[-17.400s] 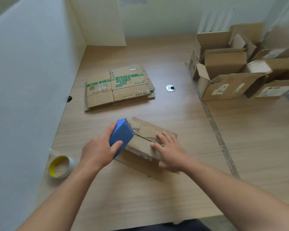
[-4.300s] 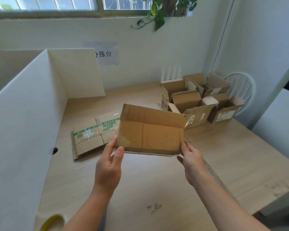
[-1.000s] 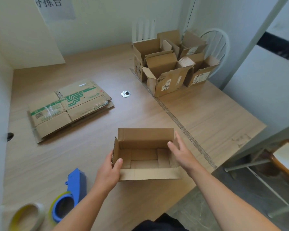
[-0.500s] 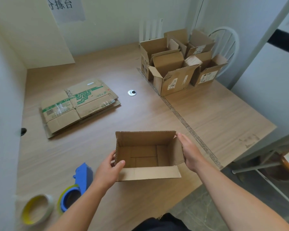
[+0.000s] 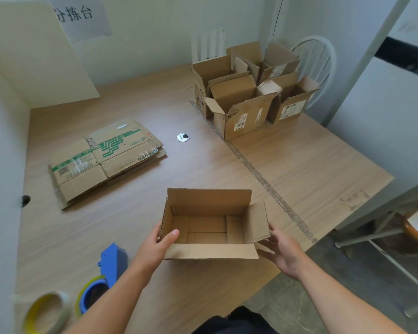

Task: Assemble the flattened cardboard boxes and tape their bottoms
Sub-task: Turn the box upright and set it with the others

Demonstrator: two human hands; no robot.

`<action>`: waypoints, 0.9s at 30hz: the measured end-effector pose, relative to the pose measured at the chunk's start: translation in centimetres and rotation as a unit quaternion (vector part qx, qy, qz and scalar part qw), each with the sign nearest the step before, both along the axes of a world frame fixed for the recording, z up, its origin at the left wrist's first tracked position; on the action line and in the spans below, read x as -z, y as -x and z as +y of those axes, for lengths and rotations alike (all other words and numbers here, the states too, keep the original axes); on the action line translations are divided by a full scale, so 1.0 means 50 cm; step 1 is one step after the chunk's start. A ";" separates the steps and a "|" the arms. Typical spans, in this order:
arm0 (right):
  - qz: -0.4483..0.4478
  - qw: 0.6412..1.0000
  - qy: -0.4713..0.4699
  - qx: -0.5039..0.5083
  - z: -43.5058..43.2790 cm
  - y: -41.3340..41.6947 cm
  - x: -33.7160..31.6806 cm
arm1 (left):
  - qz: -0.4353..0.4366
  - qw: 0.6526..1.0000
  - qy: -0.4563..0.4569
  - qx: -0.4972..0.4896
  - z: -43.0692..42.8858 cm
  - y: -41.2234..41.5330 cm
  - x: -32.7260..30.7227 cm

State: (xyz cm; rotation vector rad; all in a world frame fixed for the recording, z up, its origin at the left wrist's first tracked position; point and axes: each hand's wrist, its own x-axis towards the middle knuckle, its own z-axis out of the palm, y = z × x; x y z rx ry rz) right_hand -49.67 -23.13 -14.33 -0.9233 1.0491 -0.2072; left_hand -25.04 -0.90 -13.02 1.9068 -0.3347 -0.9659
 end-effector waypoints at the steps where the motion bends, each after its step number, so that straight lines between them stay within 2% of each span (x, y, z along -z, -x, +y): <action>1: 0.021 0.997 0.040 -0.069 0.013 0.005 0.003 | 0.008 1.000 0.010 0.003 -0.004 0.000 -0.001; 3: 0.052 0.969 0.143 -0.194 0.032 0.011 0.006 | 0.020 1.000 0.022 0.000 -0.012 -0.002 -0.006; 5: 0.025 0.954 0.207 -0.215 0.034 0.007 -0.006 | 0.030 0.999 0.024 -0.015 -0.019 -0.005 -0.014; 9: -0.020 0.956 0.271 -0.106 0.017 -0.019 -0.023 | 0.073 0.995 0.052 -0.034 -0.050 0.004 -0.054; 13: -0.048 0.953 0.300 0.001 -0.023 -0.027 -0.048 | 0.102 0.991 0.088 0.001 -0.101 0.013 -0.094; 19: -0.103 0.932 0.347 0.032 -0.122 0.005 -0.111 | 0.078 0.987 0.117 0.076 -0.190 0.051 -0.146; 27: -0.054 0.940 0.320 0.104 -0.301 0.063 -0.130 | 0.060 0.984 0.156 0.059 -0.374 0.103 -0.199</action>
